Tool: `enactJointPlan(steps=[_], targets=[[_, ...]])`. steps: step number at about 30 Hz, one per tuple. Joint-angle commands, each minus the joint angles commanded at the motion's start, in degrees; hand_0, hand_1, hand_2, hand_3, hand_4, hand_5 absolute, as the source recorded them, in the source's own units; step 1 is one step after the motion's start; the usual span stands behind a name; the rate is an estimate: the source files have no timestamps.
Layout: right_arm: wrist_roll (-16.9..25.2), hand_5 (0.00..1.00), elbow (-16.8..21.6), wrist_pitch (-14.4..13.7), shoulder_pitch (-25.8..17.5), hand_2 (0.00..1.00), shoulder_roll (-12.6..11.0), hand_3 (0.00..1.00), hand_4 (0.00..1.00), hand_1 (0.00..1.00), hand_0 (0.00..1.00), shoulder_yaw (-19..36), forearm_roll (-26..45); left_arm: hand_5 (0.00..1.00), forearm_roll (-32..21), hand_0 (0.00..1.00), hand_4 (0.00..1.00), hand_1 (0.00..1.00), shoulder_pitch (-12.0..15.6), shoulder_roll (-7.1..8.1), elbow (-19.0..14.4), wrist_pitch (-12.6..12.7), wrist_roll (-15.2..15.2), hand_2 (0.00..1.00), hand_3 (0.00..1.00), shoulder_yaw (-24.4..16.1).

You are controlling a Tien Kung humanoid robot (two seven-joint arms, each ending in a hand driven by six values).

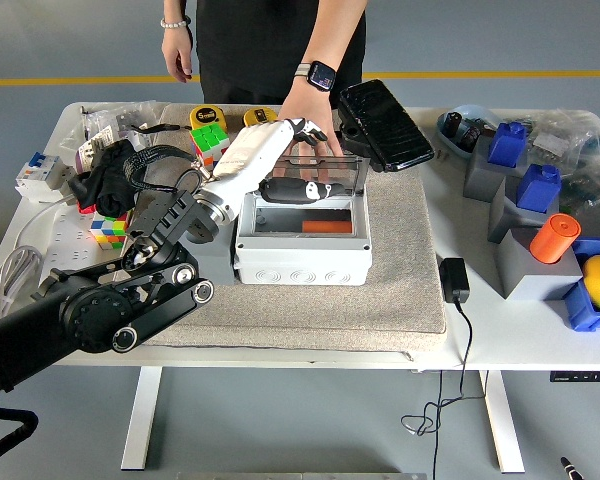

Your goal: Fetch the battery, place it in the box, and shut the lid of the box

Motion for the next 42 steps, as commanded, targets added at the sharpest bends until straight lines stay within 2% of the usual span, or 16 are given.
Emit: enactJointPlan(steps=[3,4,5,12,23,31,35,39,40,42], targets=[[0.0,0.568,0.0,0.0,-0.1,0.627,0.0,0.543,0.979,0.599,0.588,0.0,0.0,0.544,1.5,0.359,0.998,0.517,0.7,0.74,-2.5,-1.8,2.2,0.554,0.616,-0.2],[0.0,0.568,0.0,0.0,0.0,0.628,0.0,0.543,0.979,0.599,0.588,0.0,0.0,0.551,1.9,0.32,0.998,0.438,0.9,1.05,-3.5,-2.3,2.8,0.538,0.61,-0.3],[0.1,0.568,0.0,0.0,0.0,0.628,0.0,0.543,0.979,0.599,0.588,0.0,0.0,0.551,2.1,0.32,0.998,0.438,1.1,1.28,-4.3,-2.5,3.2,0.538,0.61,-0.4],[0.1,0.568,0.0,0.1,0.0,0.628,0.1,0.543,0.979,0.6,0.588,0.2,-0.1,0.558,2.8,0.317,0.998,0.425,1.9,2.16,-7.5,-3.0,4.3,0.54,0.613,0.0],[0.1,0.568,0.0,0.1,0.0,0.628,0.1,0.544,0.979,0.599,0.587,0.1,-0.1,0.565,1.5,0.323,0.998,0.43,2.9,1.27,-6.4,-3.1,4.0,0.55,0.616,2.8],[0.1,0.568,0.0,0.1,0.0,0.628,0.1,0.544,0.98,0.599,0.587,0.2,-0.2,0.566,1.2,0.323,0.998,0.43,3.7,1.43,-7.6,-2.3,3.0,0.552,0.615,1.3],[0.2,0.568,0.1,0.0,0.0,0.627,0.1,0.544,0.979,0.599,0.588,0.3,-0.2,0.568,-0.2,0.331,0.998,0.439,4.7,1.63,-8.5,-0.6,0.9,0.554,0.608,-0.9],[0.1,0.568,0.1,0.0,0.1,0.627,0.1,0.544,0.979,0.599,0.588,0.1,-0.1,0.568,-3.9,0.331,0.998,0.439,7.0,1.89,-9.1,2.4,-3.9,0.554,0.608,-4.9],[0.1,0.568,0.0,0.0,0.1,0.628,0.1,0.544,0.979,0.599,0.588,0.0,0.0,0.569,-5.7,0.398,0.998,0.561,8.5,1.9,-9.2,3.2,-5.8,0.56,0.604,-6.8],[0.1,0.568,0.0,0.0,0.2,0.628,0.1,0.544,0.979,0.599,0.588,0.0,0.1,0.569,-7.6,0.398,0.998,0.561,10.5,1.81,-9.5,4.0,-8.2,0.56,0.604,-9.4]])
